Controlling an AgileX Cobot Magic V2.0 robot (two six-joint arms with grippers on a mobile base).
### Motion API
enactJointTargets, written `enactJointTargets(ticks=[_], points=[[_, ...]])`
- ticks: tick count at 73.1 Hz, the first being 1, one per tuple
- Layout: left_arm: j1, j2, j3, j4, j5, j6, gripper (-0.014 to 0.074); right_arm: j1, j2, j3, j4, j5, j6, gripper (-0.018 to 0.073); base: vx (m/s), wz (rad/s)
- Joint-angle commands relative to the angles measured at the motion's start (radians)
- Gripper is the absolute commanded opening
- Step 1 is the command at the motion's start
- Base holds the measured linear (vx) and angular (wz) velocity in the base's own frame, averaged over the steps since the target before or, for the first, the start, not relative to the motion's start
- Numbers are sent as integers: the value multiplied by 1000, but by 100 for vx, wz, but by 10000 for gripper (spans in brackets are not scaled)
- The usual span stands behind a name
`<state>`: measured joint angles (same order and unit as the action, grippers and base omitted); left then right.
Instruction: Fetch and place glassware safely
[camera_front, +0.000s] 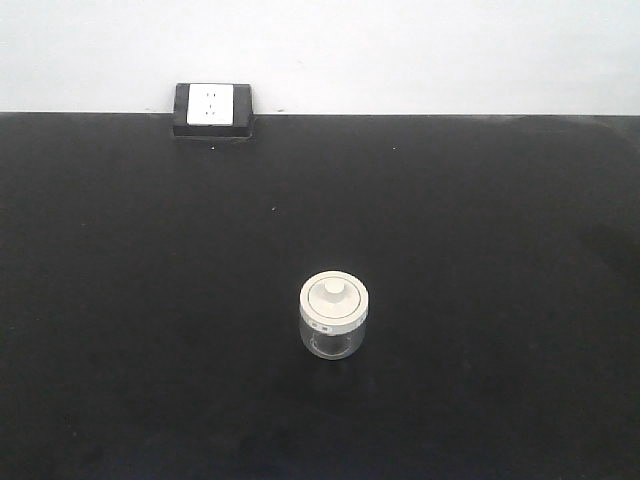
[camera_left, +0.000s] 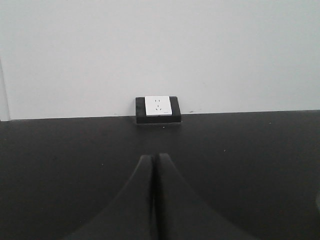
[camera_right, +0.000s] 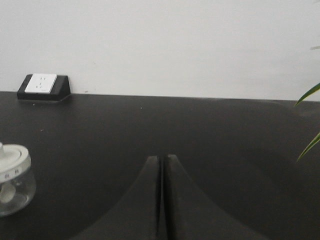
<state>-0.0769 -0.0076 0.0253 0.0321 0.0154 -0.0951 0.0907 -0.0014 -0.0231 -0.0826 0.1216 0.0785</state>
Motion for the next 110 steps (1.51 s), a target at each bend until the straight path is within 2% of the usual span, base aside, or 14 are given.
enactJointTargets(ticks=[1,8,20,44,77,110], points=[[-8,-17,31,-8,-79,-2,-7,10,18,29,-1,-162,-10,-8,0,0],[-8,-17,31,-8,-79,-2,-7,9,18,72,-1,-235,-2,-8,0,0],[-8,-17,31,-8,-79,-2,-7,13,-22,70,-3,-230,35,-8,0,0],[-8,-17,31,-8,-79,-2,-7,44,-23,70,-5,-234,39,-8,0,0],[-8,-17,31,-8,-79,-2,-7,44,-22,70,-4,-142,39,-8,0,0],[-8,-17,31,-8,-79,-2,-7,43,-22,70,-4,-142,38,-8,0,0]])
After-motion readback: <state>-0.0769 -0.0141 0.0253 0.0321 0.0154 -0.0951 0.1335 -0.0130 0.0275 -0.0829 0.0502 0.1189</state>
